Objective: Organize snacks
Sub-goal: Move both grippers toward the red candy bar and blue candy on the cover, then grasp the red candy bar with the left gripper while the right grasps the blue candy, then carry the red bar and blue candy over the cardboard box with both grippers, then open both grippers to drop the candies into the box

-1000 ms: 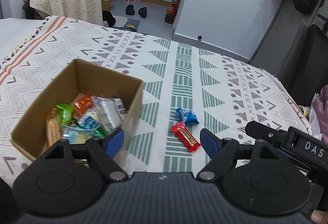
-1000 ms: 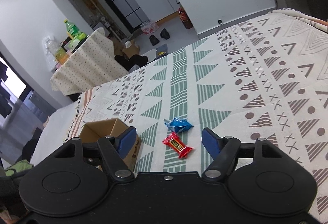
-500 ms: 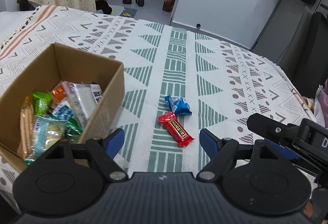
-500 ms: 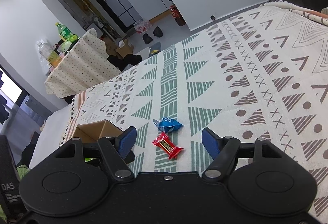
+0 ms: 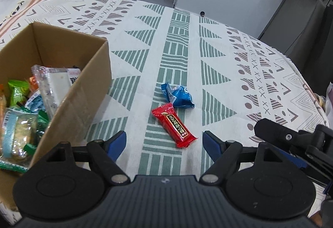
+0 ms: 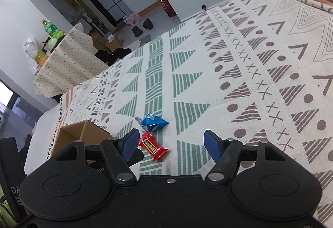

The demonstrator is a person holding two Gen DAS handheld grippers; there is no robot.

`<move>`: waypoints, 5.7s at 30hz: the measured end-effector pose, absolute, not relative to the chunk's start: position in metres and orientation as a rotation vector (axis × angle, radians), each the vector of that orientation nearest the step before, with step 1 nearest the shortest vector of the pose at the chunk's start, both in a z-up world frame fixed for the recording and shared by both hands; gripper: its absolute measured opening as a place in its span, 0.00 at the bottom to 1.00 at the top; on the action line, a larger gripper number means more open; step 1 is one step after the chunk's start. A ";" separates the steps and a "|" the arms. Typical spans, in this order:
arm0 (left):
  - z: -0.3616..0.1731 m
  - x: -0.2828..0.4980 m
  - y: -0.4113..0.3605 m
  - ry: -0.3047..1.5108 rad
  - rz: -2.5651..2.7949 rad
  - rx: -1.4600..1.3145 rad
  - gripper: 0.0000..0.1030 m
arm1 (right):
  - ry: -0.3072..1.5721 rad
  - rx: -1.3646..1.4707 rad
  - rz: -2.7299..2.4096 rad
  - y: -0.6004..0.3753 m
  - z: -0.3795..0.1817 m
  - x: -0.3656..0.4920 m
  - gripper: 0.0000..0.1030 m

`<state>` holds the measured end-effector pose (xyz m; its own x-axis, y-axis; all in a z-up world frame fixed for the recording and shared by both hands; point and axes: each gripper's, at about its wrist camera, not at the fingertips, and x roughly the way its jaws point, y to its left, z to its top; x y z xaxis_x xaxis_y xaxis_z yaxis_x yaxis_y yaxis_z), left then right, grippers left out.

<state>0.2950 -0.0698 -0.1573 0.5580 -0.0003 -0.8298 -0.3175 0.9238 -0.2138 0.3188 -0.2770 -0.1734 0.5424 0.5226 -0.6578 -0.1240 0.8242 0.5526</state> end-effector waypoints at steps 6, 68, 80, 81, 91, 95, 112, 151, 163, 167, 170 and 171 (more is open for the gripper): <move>-0.171 0.309 -0.069 0.981 0.189 -0.386 0.76 | 0.961 0.471 0.388 -0.274 -0.185 0.328 0.65; -0.193 0.312 -0.038 0.980 0.204 -0.497 0.18 | 1.020 0.312 0.464 -0.203 -0.210 0.374 0.24; -0.147 0.287 -0.060 0.890 0.214 -0.429 0.18 | 0.903 0.396 0.487 -0.229 -0.172 0.358 0.24; -0.142 0.285 -0.060 0.880 0.219 -0.427 0.18 | 0.893 0.401 0.492 -0.230 -0.169 0.355 0.24; -0.108 0.261 -0.049 0.791 0.271 -0.417 0.18 | 0.821 0.412 0.537 -0.232 -0.144 0.333 0.23; -0.096 0.251 -0.042 0.764 0.286 -0.420 0.18 | 0.795 0.412 0.553 -0.228 -0.134 0.323 0.23; -0.055 0.205 0.011 0.672 0.360 -0.446 0.18 | 0.734 0.370 0.633 -0.190 -0.103 0.288 0.23; -0.102 0.236 0.133 0.802 0.311 -0.612 0.21 | 0.743 0.254 0.679 -0.083 -0.106 0.297 0.23; -0.095 0.239 0.160 0.820 0.264 -0.613 0.23 | 0.750 0.287 0.673 -0.051 -0.104 0.312 0.24; -0.086 0.231 0.172 0.804 0.275 -0.611 0.26 | 0.746 0.335 0.737 -0.041 -0.099 0.310 0.31; -0.081 0.223 0.178 0.792 0.295 -0.610 0.32 | 0.744 0.330 0.754 -0.038 -0.096 0.303 0.38; -0.079 0.220 0.178 0.792 0.298 -0.610 0.37 | 0.741 0.320 0.747 -0.039 -0.095 0.300 0.38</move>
<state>0.2196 0.1780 -0.0794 0.6735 0.0267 -0.7387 -0.4672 0.7897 -0.3975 0.2998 -0.0391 -0.0948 0.4997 0.7124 -0.4928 -0.4981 0.7017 0.5093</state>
